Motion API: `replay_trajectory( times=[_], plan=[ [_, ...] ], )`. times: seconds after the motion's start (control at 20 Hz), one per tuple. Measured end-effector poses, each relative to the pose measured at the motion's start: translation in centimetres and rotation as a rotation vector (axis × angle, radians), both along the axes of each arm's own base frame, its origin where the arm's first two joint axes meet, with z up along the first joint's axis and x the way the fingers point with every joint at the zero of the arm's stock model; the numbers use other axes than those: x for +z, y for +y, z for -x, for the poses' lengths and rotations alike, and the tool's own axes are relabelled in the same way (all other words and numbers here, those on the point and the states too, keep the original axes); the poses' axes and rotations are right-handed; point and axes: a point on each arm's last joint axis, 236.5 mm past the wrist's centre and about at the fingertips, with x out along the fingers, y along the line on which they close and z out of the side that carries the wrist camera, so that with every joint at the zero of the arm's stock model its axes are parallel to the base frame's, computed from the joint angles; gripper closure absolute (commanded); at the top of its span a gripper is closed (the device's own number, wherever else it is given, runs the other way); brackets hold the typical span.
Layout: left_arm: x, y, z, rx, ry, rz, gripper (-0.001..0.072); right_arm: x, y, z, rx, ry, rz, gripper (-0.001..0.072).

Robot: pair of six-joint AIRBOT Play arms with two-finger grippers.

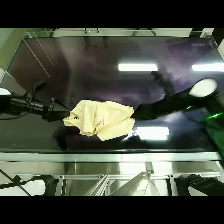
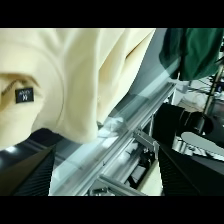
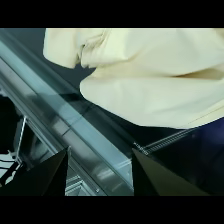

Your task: Fold the shirts.

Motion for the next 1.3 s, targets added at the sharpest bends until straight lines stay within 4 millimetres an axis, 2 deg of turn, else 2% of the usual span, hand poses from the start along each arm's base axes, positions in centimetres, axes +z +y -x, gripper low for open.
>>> replay_trajectory(
  times=[0.15,0.3,0.5,0.6,0.7,0.75,0.8,0.85,0.9,1.0,1.15,1.2,1.25,1.3],
  plan=[
    [-1.8,-1.4,2.3,-0.020,0.086,0.011,0.0010,-4.3,2.7,3.5,0.027,0.125,0.031,0.0274],
    [-3.5,-3.1,3.6,-0.041,0.124,-0.010,0.0010,-7.8,4.7,5.2,0.025,0.207,0.059,0.0273],
    [-4.8,-4.7,3.2,-0.064,0.083,-0.062,0.0010,-10.8,6.6,4.8,-0.044,0.251,0.052,0.0272],
    [-4.9,-5.3,2.6,-0.075,0.049,-0.082,0.0010,-11.8,7.2,3.9,-0.096,0.254,0.041,0.0193],
    [-4.9,-5.8,2.1,-0.083,0.021,-0.097,0.0011,-12.8,7.6,2.7,-0.157,0.256,0.034,0.0203],
    [-4.9,-6.0,1.8,-0.087,0.010,-0.103,0.0010,-13.2,7.8,2.3,-0.181,0.261,0.028,0.0307],
    [-4.9,-6.2,1.7,-0.089,0.002,-0.107,0.0011,-13.5,7.8,1.8,-0.204,0.255,0.025,0.0528],
    [-4.9,-6.3,1.6,-0.093,-0.004,-0.110,0.0011,-13.7,7.9,1.4,-0.222,0.251,0.021,0.0651],
    [-4.9,-6.5,1.6,-0.096,-0.009,-0.113,0.0012,-13.8,8.0,1.1,-0.233,0.246,0.014,0.0665],
    [-4.9,-6.6,1.5,-0.098,-0.016,-0.117,0.0125,-13.8,8.1,0.9,-0.237,0.240,0.008,0.0694],
    [-5.0,-6.7,1.3,-0.098,-0.023,-0.124,0.0140,-13.7,8.3,0.7,-0.236,0.233,-0.002,0.0694],
    [-5.0,-6.7,1.3,-0.098,-0.023,-0.125,0.0193,-13.6,8.3,0.7,-0.234,0.232,-0.005,0.0695],
    [-5.1,-6.7,1.2,-0.094,-0.025,-0.128,0.0393,-13.5,8.4,0.7,-0.235,0.232,-0.009,0.0695],
    [-5.3,-6.7,1.3,-0.094,-0.028,-0.130,0.0561,-13.3,8.4,0.7,-0.233,0.228,-0.011,0.0695]
  ],
)
